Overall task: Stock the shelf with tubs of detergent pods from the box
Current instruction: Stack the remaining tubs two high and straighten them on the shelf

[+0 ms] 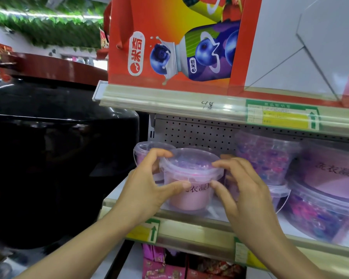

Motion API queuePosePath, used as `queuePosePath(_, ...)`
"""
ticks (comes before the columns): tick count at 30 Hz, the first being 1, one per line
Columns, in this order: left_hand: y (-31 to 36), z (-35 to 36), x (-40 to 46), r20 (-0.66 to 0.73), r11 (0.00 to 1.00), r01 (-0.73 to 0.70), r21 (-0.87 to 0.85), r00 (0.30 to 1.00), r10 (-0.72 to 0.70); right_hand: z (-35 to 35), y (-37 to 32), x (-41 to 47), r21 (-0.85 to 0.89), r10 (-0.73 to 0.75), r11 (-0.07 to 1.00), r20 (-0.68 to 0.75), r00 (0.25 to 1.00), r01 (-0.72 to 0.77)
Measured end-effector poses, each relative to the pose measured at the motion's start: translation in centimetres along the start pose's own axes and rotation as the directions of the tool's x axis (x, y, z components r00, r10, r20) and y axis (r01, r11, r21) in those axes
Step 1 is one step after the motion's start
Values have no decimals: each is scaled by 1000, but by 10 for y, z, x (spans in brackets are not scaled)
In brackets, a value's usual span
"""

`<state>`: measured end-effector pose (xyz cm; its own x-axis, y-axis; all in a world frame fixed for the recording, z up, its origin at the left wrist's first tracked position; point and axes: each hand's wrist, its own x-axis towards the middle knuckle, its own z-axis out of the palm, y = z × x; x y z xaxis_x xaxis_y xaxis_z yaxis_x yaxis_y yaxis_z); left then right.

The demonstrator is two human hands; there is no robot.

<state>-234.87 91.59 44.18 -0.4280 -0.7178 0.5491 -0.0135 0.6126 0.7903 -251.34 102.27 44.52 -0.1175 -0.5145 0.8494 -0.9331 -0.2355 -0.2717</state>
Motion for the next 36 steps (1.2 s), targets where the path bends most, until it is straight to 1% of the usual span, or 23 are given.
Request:
queuePosePath(2,9,-10,1,-50,1000,-20,10,999,21,1,-10,4,123,69,990,-31,997,-65)
queuePosePath(4,15,-23,3,-84,999,-35,39,996,38,3,-15,8,224,157,962,6,988,-154)
queuePosePath(5,15,-31,6,-99,999,-34,43,994,38,6,-14,10,227,195,954,33,980,-197)
queuePosePath(6,14,-40,9,-120,999,-28,36,992,32,10,-12,12,191,222,954,61,973,-229)
queuePosePath(7,12,-48,12,-146,999,-22,29,989,26,15,-10,15,119,235,962,93,968,-245)
queuePosePath(9,6,-65,19,-198,999,-8,47,980,17,27,-8,23,-44,218,976,174,960,-214)
queuePosePath(10,4,-72,23,-216,998,-1,61,976,14,34,-8,28,-90,193,980,211,958,-177)
queuePosePath(12,1,-82,31,-242,998,8,64,970,8,50,-12,39,-110,158,985,266,951,-133)
queuePosePath(14,-1,-87,38,-251,998,13,58,968,2,67,-15,52,-101,156,986,291,944,-132)
queuePosePath(17,-3,-90,47,-256,999,-8,51,966,21,92,-14,70,-56,217,976,317,923,-210)
queuePosePath(19,-3,-93,49,-271,999,-23,31,962,30,105,-9,79,-97,255,967,325,911,-236)
queuePosePath(22,-4,-100,48,-284,999,-25,30,958,32,116,-2,86,-181,261,961,329,908,-210)
queuePosePath(25,-2,-106,44,-299,999,-33,20,953,37,115,-1,82,-174,256,962,304,918,-210)
queuePosePath(28,2,-108,44,-314,999,-45,-12,949,39,103,-2,65,-120,140,987,282,949,-109)
queuePosePath(30,4,-107,46,-310,998,-55,-36,950,42,88,-6,56,-104,125,990,294,948,-98)
queuePosePath(34,3,-92,53,-271,995,-75,-63,961,55,63,-8,47,-154,109,986,345,932,-58)
queuePosePath(36,1,-82,58,-246,994,-80,-72,967,60,55,-7,42,-136,89,990,349,933,-43)
